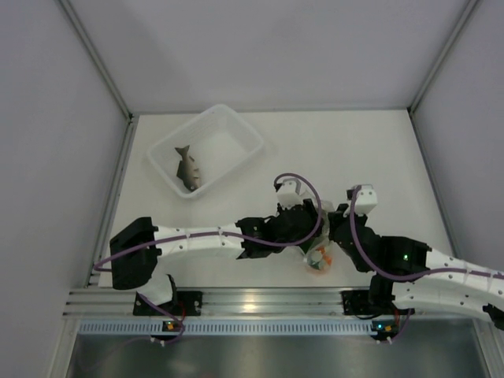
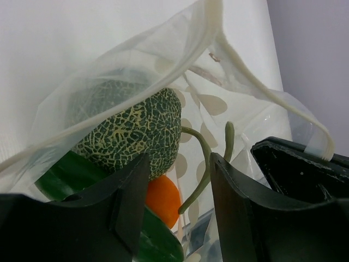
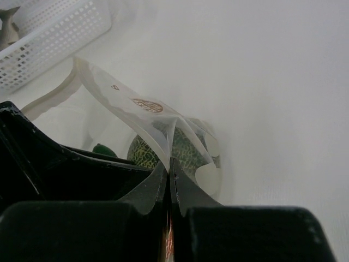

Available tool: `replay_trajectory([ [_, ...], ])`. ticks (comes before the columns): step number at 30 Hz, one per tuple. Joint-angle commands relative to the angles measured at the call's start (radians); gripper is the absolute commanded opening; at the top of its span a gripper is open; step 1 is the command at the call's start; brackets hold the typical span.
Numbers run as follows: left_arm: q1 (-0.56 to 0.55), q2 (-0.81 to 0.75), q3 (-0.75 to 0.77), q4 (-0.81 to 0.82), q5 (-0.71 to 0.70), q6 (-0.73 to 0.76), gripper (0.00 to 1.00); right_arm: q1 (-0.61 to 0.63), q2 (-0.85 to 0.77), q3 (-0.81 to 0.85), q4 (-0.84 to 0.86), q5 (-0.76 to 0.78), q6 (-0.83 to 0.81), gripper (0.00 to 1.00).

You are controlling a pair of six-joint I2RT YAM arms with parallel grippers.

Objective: Open the zip-top bag and remove the fake food

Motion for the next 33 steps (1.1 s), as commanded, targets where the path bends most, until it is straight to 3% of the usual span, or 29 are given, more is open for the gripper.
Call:
replay_trajectory([
  [1, 0.0, -0.048, -0.008, 0.049, 0.019, -0.024, 0.54, -0.019, 0.008, 0.041, -0.074, 0.05, 0.016, 0.0],
  [11, -0.002, -0.001, 0.022, 0.178, 0.078, 0.0, 0.53, -0.019, -0.013, 0.08, -0.182, 0.078, 0.016, 0.0],
  [26, -0.01, 0.096, 0.067, 0.309, 0.122, 0.002, 0.5, -0.019, -0.07, 0.061, -0.157, 0.053, 0.016, 0.0],
  [33, -0.008, 0.198, 0.12, 0.319, 0.153, -0.006, 0.41, -0.019, -0.071, 0.06, -0.12, 0.016, -0.004, 0.0],
])
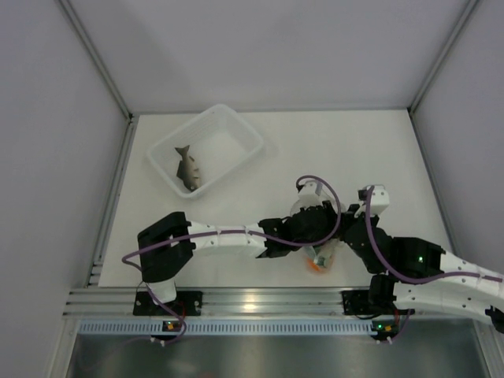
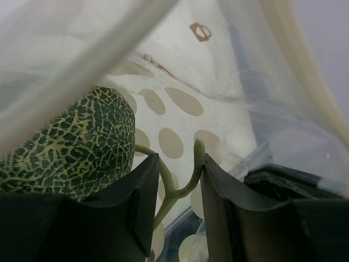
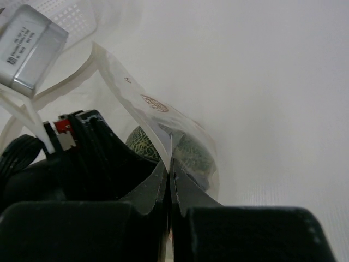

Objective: Open the zip-top bag and remove the fake food

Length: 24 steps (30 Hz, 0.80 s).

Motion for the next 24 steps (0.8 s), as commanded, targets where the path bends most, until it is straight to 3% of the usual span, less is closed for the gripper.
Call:
replay_trajectory([
  [1, -0.006, 0.036, 0.054, 0.076, 0.022, 0.005, 0.4, -0.012, -0.009, 0.025, 0.032, -0.018, -0.013, 0.0],
  [2, -0.006, 0.042, 0.059, 0.076, 0.012, 0.007, 0.4, -0.012, -0.01, 0.025, 0.034, -0.018, -0.014, 0.0],
  [5, -0.008, 0.047, 0.056, 0.074, -0.008, 0.011, 0.25, -0.012, -0.015, 0.019, 0.035, -0.02, -0.016, 0.0],
  [6, -0.006, 0.046, 0.051, 0.074, -0.014, 0.013, 0.14, -0.011, -0.015, 0.016, 0.034, -0.017, -0.017, 0.0],
  [9, -0.006, 0.02, 0.035, 0.074, -0.029, 0.025, 0.0, -0.012, -0.013, 0.005, 0.026, -0.012, -0.014, 0.0],
  [24, -0.005, -0.174, -0.054, 0.074, -0.144, 0.088, 0.0, -0.012, 0.053, 0.025, 0.077, -0.018, -0.112, 0.0],
])
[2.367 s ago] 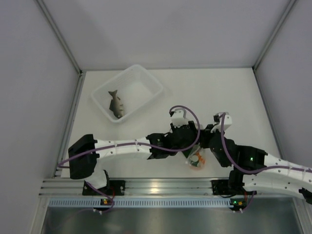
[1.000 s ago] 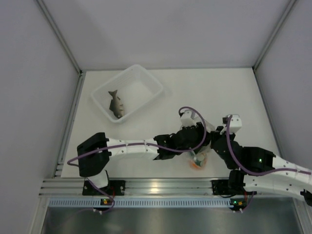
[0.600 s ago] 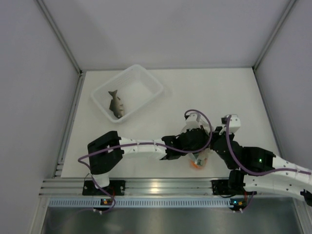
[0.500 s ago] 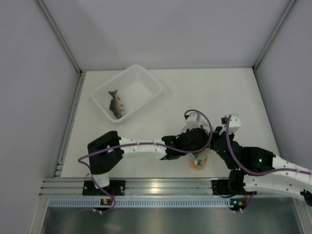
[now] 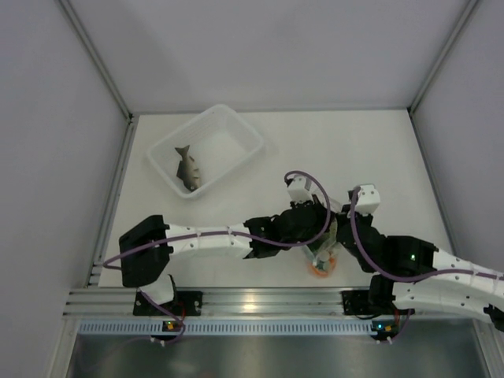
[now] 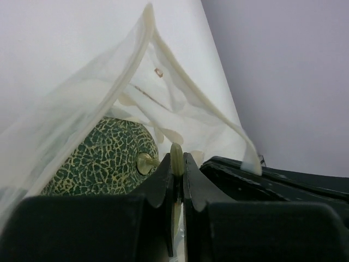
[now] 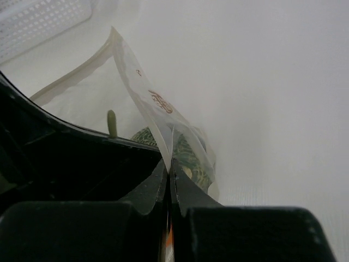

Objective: Open the zip-top bag and remove the fake food

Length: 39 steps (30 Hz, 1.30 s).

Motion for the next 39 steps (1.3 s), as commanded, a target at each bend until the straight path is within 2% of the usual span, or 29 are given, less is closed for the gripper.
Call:
replay_trajectory([
  [1, -0.002, -0.109, -0.022, 0.066, -0.08, 0.022, 0.0, -0.012, 0.012, 0.022, 0.053, -0.003, -0.043, 0.0],
  [8, 0.039, -0.21, -0.073, 0.066, -0.097, 0.017, 0.0, -0.011, 0.008, -0.04, 0.071, -0.015, -0.057, 0.0],
  [15, 0.061, -0.272, -0.104, 0.078, -0.022, -0.009, 0.0, -0.012, 0.008, -0.046, 0.088, -0.012, -0.047, 0.0],
  [21, 0.091, -0.314, -0.17, 0.2, 0.133, -0.058, 0.0, -0.014, 0.063, -0.032, 0.111, 0.021, -0.072, 0.0],
  [27, 0.152, -0.373, -0.214, 0.23, 0.237, -0.101, 0.0, -0.043, 0.111, -0.023, 0.115, 0.028, -0.075, 0.0],
  [36, 0.277, -0.394, -0.274, 0.355, 0.516, -0.184, 0.0, -0.124, 0.144, 0.022, 0.146, -0.048, -0.153, 0.0],
  [39, 0.298, -0.39, -0.286, 0.382, 0.558, -0.197, 0.0, -0.146, 0.158, 0.052, 0.148, -0.057, -0.189, 0.0],
])
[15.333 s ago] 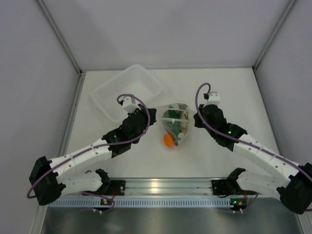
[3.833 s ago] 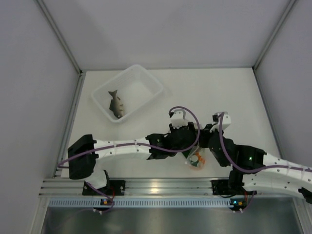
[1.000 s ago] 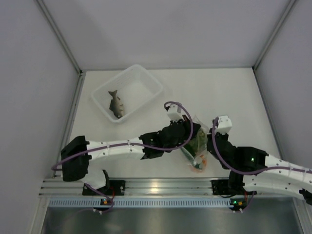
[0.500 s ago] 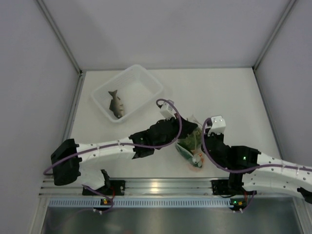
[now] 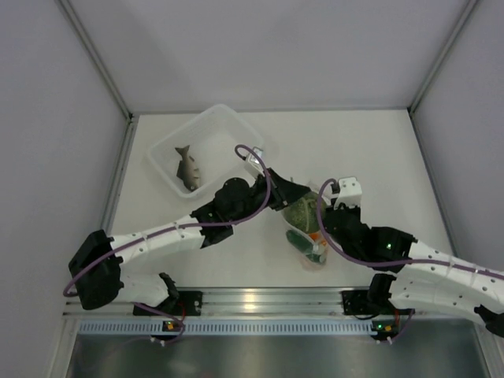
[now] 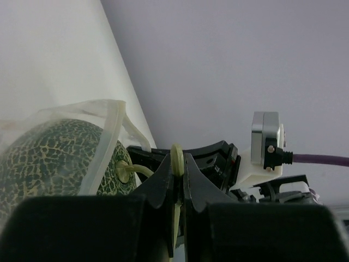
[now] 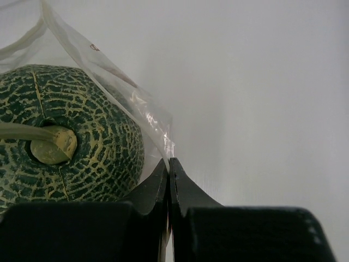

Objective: Open the zip-top bag and remove the fake food

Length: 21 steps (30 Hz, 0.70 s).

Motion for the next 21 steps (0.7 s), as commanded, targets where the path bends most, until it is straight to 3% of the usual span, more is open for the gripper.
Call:
replay_trajectory([
  [1, 0.019, -0.022, -0.022, 0.167, 0.138, -0.044, 0.0, -0.027, 0.02, 0.086, 0.054, -0.021, -0.059, 0.0],
  [10, 0.059, 0.09, 0.079, 0.276, 0.377, -0.035, 0.0, -0.034, 0.118, 0.25, 0.026, -0.122, -0.139, 0.0],
  [21, 0.082, 0.079, 0.1, 0.273, 0.429, -0.047, 0.0, -0.043, 0.175, 0.265, -0.003, -0.102, -0.141, 0.0],
])
